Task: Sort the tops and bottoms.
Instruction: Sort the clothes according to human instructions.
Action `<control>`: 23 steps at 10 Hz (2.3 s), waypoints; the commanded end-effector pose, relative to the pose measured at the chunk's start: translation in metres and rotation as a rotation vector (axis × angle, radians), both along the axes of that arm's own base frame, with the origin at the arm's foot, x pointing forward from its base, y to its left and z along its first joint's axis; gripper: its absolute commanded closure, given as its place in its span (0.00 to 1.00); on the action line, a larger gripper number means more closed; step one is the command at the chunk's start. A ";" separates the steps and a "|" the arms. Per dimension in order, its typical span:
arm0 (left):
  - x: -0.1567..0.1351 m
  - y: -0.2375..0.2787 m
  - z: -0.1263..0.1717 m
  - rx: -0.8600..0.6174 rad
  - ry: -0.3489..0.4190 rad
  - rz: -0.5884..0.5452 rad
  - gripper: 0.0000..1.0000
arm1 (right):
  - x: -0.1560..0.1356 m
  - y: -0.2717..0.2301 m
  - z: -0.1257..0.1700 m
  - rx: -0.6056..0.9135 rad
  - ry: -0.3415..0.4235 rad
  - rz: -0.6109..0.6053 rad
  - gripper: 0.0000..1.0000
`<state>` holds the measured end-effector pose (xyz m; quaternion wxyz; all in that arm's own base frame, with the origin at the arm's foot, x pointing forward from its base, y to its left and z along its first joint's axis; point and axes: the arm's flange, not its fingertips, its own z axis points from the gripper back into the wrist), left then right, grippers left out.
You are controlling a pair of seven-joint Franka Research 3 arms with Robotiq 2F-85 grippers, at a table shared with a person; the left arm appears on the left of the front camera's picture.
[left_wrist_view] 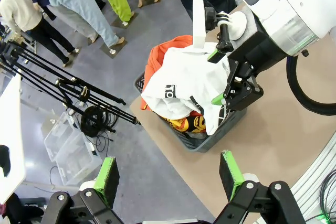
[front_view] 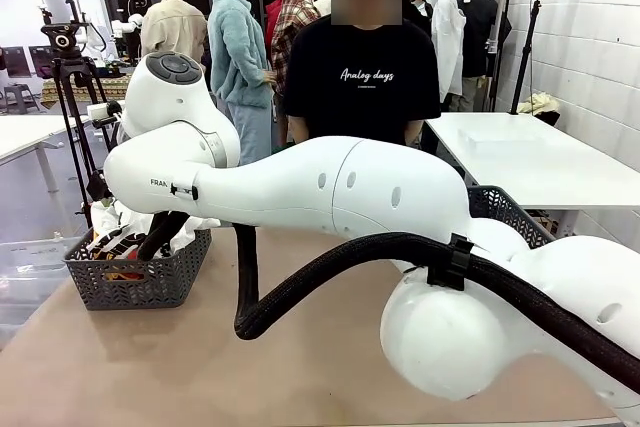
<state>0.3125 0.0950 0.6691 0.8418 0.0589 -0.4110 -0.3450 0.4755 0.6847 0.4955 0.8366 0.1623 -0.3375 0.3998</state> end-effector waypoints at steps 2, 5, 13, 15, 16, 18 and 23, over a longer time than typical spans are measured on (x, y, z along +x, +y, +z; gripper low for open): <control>0.000 0.001 0.002 0.000 -0.001 0.004 0.00 | -0.001 0.001 0.001 -0.002 -0.007 0.007 0.00; 0.000 0.001 0.002 0.000 -0.001 0.004 0.00 | -0.001 0.001 0.001 -0.002 -0.007 0.007 0.00; 0.000 0.001 0.002 0.000 -0.001 0.004 0.00 | -0.001 0.001 0.001 -0.002 -0.007 0.007 0.00; 0.000 0.001 0.002 0.000 -0.001 0.004 0.00 | -0.001 0.001 0.001 -0.002 -0.007 0.007 0.00; 0.000 0.001 0.002 0.000 -0.001 0.004 0.00 | -0.001 0.001 0.001 -0.002 -0.007 0.007 0.00; 0.000 0.001 0.002 0.000 -0.001 0.004 0.00 | -0.001 0.001 0.001 -0.002 -0.007 0.007 0.00; 0.000 0.001 0.002 0.000 -0.001 0.004 0.00 | -0.060 -0.069 0.059 0.002 -0.090 -0.117 0.00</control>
